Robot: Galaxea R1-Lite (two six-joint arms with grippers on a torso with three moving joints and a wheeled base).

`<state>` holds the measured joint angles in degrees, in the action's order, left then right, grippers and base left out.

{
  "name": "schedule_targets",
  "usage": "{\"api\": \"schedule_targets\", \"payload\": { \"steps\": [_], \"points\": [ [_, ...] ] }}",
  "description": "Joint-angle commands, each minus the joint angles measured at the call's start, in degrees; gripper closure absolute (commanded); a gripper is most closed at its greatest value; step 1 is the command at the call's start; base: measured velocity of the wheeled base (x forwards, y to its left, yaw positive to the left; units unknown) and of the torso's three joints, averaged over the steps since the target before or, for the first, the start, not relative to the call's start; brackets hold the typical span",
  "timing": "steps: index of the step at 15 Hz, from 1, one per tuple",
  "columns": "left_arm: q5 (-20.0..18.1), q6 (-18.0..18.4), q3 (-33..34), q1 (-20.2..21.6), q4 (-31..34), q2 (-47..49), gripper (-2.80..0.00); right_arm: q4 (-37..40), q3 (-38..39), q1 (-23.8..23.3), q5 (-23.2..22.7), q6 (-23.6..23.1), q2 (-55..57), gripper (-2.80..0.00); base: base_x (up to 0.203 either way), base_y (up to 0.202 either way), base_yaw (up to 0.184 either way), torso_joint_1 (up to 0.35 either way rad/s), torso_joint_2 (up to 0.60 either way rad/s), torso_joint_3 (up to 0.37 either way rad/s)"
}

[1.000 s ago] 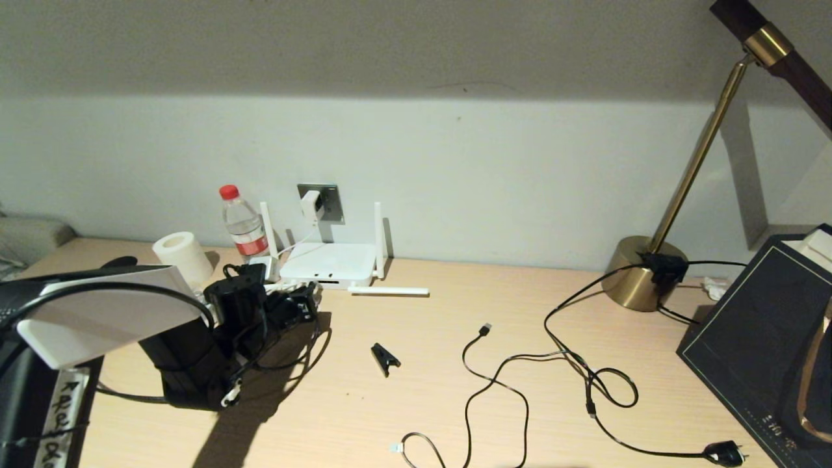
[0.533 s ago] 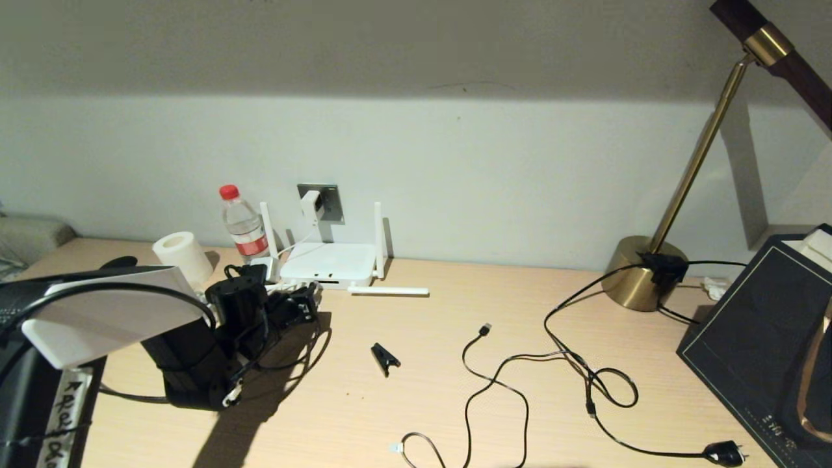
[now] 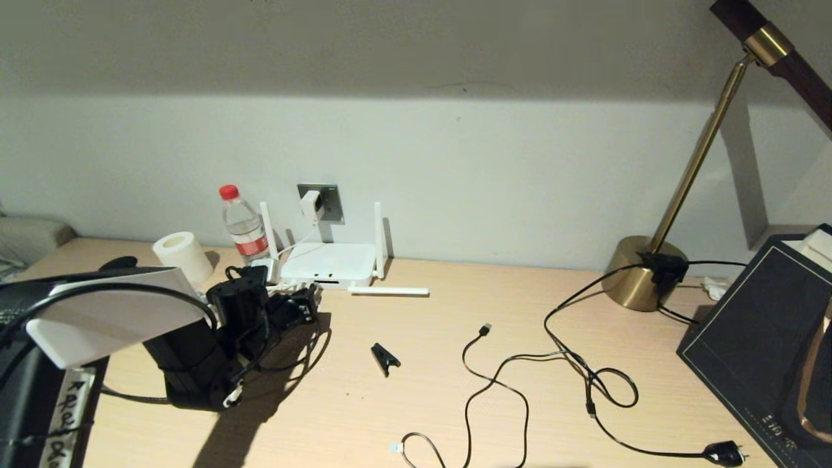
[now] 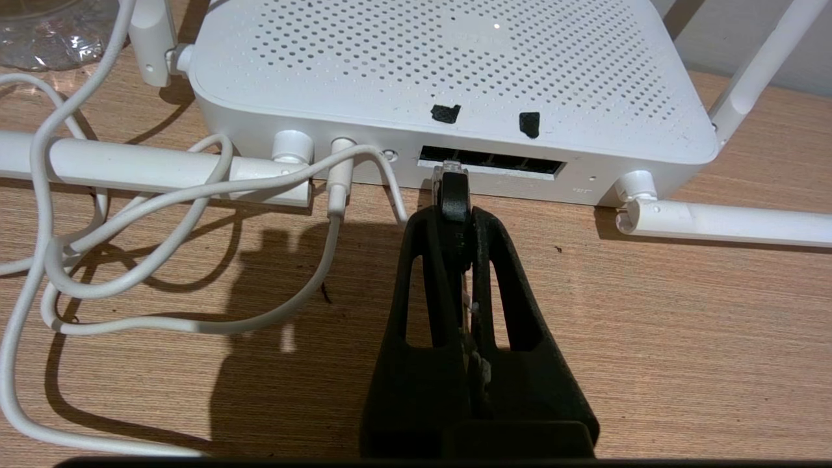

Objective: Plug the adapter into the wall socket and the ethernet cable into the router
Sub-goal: Plug cable into router interface

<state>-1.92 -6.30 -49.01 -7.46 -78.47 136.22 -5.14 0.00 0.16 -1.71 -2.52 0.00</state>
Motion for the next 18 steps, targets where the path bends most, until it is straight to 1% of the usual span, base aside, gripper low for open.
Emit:
{"api": "schedule_targets", "payload": {
  "steps": [1,16,18],
  "points": [
    [-0.01,-0.03,-0.13,-0.01,-0.45,0.19,0.0,-0.04,2.02,0.02,-0.05,-0.03,0.09,0.0,0.0,0.0,0.0,0.0,0.0,0.0],
    [-0.05,-0.03,-1.09,0.61,-0.44,0.45,0.0,-0.04,2.02,0.02,-0.05,-0.03,0.09,0.0,0.0,0.0,0.0,0.0,0.0,0.0],
    [-0.17,-0.03,-1.18,1.48,-0.45,0.54,0.0,-0.04,2.02,0.02,-0.05,-0.03,0.09,0.0,0.0,0.0,0.0,0.0,0.0,0.0]
  ]
}}
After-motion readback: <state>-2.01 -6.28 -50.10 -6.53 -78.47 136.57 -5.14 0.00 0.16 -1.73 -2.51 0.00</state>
